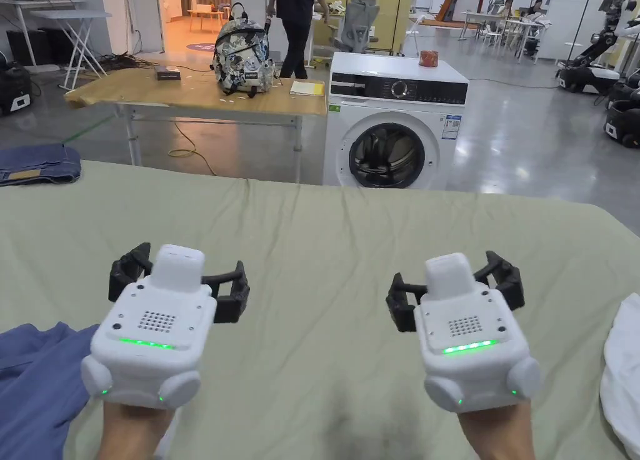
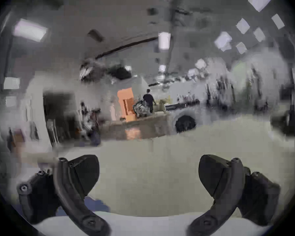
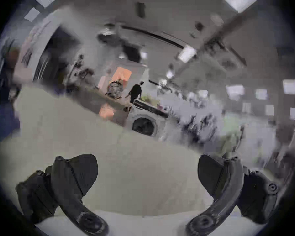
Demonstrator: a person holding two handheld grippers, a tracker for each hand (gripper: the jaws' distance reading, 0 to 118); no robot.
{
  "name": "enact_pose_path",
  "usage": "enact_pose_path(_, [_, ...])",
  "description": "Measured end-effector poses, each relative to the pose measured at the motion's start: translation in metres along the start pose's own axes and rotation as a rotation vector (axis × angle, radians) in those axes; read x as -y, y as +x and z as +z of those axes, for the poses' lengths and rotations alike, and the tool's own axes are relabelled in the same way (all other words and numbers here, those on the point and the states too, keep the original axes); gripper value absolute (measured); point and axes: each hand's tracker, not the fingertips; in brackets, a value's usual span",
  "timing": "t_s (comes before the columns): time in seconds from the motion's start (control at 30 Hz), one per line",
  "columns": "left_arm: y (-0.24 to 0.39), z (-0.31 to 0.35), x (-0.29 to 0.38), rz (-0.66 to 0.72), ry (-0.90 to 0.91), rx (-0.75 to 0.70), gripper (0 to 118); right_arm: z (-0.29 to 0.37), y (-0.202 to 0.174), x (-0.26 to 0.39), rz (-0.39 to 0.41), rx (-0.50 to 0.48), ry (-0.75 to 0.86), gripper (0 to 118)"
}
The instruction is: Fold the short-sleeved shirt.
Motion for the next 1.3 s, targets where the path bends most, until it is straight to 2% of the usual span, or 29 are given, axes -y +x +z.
enact_pose_path(0.07, [-0.005,0.004,0.0,0.163,0.019,0.021,115,0.003,0.009,0.006,-0.14,0.006,0.007,117])
enact_pose_path(0.17, [-0.002,0.001,0.002,0.187,0.023,-0.019,116,0.008,0.01,0.011,-0.222,-0.004,0.023,117])
enact_pose_path(0.3, [0.007,0.001,0.001,0.125,0.027,-0.031,116,0.013,0.003,0.011,-0.204,0.017,0.033,117])
enact_pose_path(0.57, [0.017,0.01,-0.006,0.016,0.048,-0.012,115,0.012,0.001,0.012,-0.222,0.016,0.016,116])
enact_pose_path(0.6, [0.017,0.012,-0.007,0.013,0.053,-0.015,112,0.013,0.0,0.013,-0.223,0.02,0.017,107])
enact_pose_path(0.63, [0.017,0.013,-0.008,0.011,0.057,-0.017,104,0.015,-0.002,0.014,-0.223,0.023,0.022,92])
enact_pose_path(0.67, [0.018,0.015,-0.009,0.01,0.065,-0.02,88,0.016,-0.003,0.014,-0.218,0.033,0.031,73])
enact_pose_path(0.7, [0.016,0.013,-0.008,0.01,0.068,-0.023,60,0.016,-0.004,0.014,-0.215,0.033,0.031,44])
enact_pose_path(0.73, [0.016,0.013,-0.008,0.009,0.065,-0.031,38,0.016,-0.005,0.014,-0.21,0.036,0.029,21])
enact_pose_path(0.77, [0.016,0.013,-0.009,0.012,0.053,-0.034,18,0.017,-0.005,0.014,-0.212,0.034,0.031,5])
enact_pose_path(0.8, [0.016,0.012,-0.009,0.016,0.037,-0.036,5,0.019,-0.006,0.013,-0.212,0.033,0.038,0])
enact_pose_path(0.87, [0.013,0.013,-0.008,0.027,0.022,-0.044,0,0.022,-0.008,0.011,-0.205,0.035,0.042,0])
enact_pose_path(1.03, [0.011,0.013,-0.008,0.056,-0.031,-0.01,0,0.021,-0.008,0.008,-0.22,0.01,0.016,0])
enact_pose_path(1.3, [-0.018,0.013,-0.01,0.105,-0.108,0.012,0,0.021,-0.016,0.009,-0.192,-0.006,-0.008,0])
